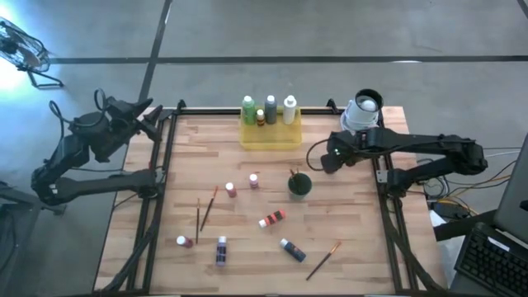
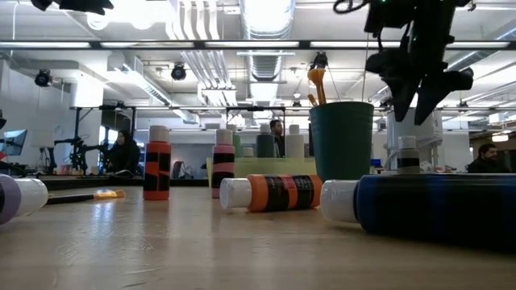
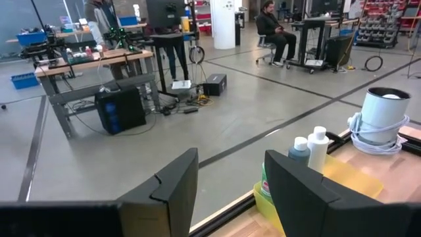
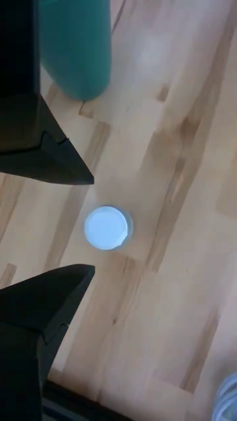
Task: Pick & Place Paint Supplies
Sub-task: Put the gray paint bottle into the yellow bin
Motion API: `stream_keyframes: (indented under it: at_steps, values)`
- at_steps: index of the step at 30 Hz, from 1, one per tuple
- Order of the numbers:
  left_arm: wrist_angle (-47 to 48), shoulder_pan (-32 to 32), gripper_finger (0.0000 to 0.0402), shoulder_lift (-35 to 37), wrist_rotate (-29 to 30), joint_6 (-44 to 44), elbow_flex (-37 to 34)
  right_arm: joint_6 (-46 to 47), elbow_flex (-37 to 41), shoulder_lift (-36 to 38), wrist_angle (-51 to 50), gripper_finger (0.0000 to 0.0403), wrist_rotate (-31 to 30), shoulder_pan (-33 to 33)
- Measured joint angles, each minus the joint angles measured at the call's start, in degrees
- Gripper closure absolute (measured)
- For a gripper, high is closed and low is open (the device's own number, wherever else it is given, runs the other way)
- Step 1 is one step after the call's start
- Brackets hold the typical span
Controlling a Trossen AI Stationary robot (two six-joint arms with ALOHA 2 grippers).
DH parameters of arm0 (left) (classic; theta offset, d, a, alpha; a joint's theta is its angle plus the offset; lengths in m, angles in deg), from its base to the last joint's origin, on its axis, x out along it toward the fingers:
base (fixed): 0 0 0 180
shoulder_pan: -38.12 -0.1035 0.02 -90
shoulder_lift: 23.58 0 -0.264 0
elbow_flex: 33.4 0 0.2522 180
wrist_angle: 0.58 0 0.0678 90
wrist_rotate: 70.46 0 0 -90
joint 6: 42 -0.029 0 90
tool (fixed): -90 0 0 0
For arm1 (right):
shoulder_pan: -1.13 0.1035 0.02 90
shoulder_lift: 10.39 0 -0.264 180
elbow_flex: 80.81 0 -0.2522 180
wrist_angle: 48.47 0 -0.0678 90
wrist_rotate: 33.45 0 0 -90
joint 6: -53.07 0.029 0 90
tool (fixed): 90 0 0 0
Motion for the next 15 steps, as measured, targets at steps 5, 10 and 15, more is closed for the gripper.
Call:
stream_keyframes:
  at_steps: [5, 10, 15]
  values:
    - [0.0, 0.0, 0.0220, 0.0, 0.0, 0.0, 0.0, -2.4, 0.0, -2.9, 1.2, 0.0205, 2.2, -1.4]
    - [0.0, 0.0, 0.0220, 0.0, 0.1, 0.0, 0.0, -4.2, 0.0, -5.0, 2.5, 0.0216, 2.6, -2.6]
    - [0.0, 0.1, 0.0220, 0.0, 0.2, 0.0, 0.0, -5.4, 0.0, -6.1, 2.5, 0.0225, 3.2, -3.7]
